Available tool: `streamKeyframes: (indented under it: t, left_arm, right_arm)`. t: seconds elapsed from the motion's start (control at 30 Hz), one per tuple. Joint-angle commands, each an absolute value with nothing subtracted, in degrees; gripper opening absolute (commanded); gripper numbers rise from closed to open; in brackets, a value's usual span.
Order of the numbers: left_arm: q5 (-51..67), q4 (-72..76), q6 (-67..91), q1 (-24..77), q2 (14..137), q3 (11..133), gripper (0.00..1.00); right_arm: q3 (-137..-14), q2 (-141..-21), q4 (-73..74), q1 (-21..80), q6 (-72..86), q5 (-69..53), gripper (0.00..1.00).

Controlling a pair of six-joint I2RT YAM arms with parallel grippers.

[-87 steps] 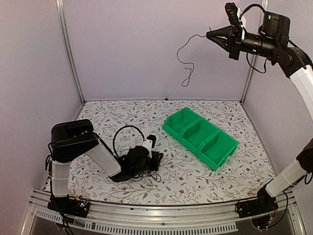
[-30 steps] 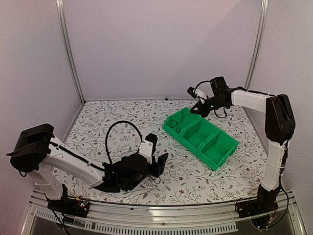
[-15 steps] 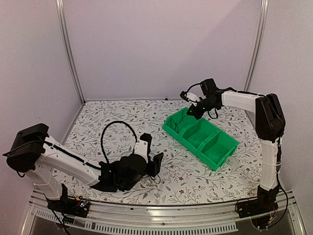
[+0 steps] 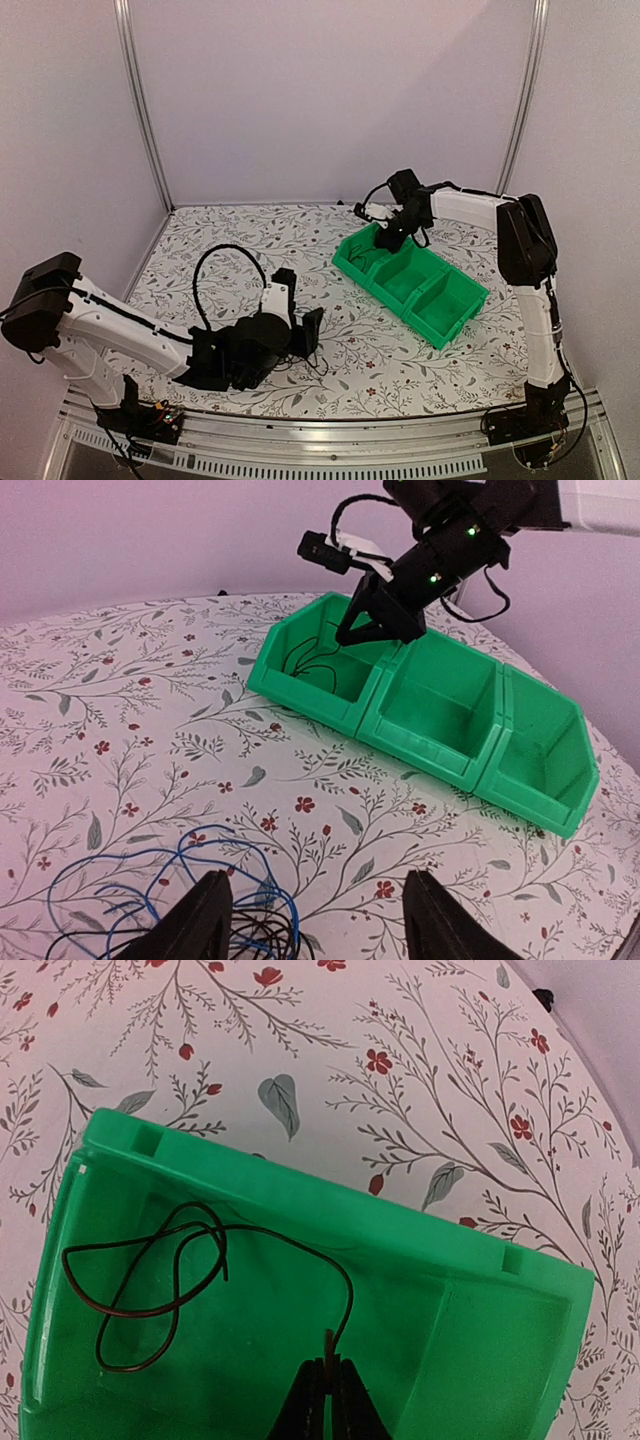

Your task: Untangle the cables

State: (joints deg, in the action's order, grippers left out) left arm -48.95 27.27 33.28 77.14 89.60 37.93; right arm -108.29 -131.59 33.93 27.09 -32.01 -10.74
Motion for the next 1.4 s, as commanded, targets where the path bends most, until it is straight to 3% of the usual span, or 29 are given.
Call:
streamKeyframes:
  t: [0.0, 0.1, 0.3, 0.43, 0.6, 0.77, 1.03, 1.37]
  left_arm:
    - [-51.2, 24.2, 34.5, 78.1, 87.5, 37.1, 0.6]
    - [-51.8, 21.7, 36.1, 78.0, 86.5, 36.6, 0.62]
    - [-52.3, 15.9, 41.1, 78.0, 84.6, 35.0, 0.63]
    - [-50.9, 8.3, 47.7, 77.7, 83.7, 35.1, 0.64]
    - [-45.6, -2.2, 56.9, 77.6, 82.4, 34.6, 0.6]
    - [-43.9, -12.0, 68.5, 76.4, 79.5, 32.7, 0.59]
    - [-42.3, -9.2, 70.2, 71.5, 71.2, 26.1, 0.54]
    - [-40.1, -4.5, 66.1, 67.5, 65.1, 22.1, 0.57]
  right_arm:
    - [-109.1, -126.9, 39.1, 27.2, -31.2, -9.8, 0.15]
    - [-106.9, -122.2, 39.8, 27.2, -30.4, -9.7, 0.3]
    - [-100.6, -111.2, 39.9, 27.2, -30.6, -8.4, 0.43]
    - [-92.2, -105.3, 37.3, 29.8, -31.7, -11.6, 0.43]
    - [-76.4, -98.7, 31.7, 38.6, -34.9, -19.8, 0.32]
    - [-65.9, -97.2, 25.6, 48.4, -36.8, -24.0, 0.29]
    - [-69.7, -105.7, 23.1, 55.4, -31.3, -22.9, 0.34]
    - [-70.1, -112.3, 21.1, 60.1, -28.8, -21.3, 0.37]
